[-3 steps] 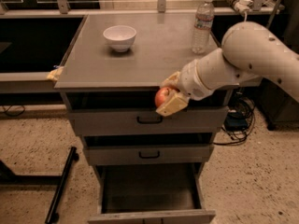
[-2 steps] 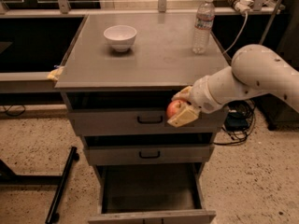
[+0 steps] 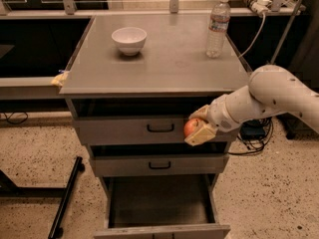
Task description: Place apple into bottom drawer
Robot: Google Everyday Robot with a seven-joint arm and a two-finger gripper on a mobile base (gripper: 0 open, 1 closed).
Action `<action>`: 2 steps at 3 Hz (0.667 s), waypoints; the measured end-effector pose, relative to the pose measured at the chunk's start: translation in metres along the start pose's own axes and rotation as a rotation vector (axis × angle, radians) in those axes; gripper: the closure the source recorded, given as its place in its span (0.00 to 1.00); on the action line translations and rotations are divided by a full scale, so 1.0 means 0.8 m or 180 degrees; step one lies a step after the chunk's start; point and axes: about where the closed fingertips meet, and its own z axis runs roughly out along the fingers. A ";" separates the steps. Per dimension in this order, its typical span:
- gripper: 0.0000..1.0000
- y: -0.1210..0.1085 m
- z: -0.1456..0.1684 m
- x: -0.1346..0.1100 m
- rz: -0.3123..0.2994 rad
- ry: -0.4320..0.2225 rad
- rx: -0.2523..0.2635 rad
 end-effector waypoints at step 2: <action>1.00 0.022 0.115 0.185 -0.0100 0.0101 0.0083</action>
Offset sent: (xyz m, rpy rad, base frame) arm -0.0092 -0.0913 -0.2913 -0.0273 -0.0549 -0.0066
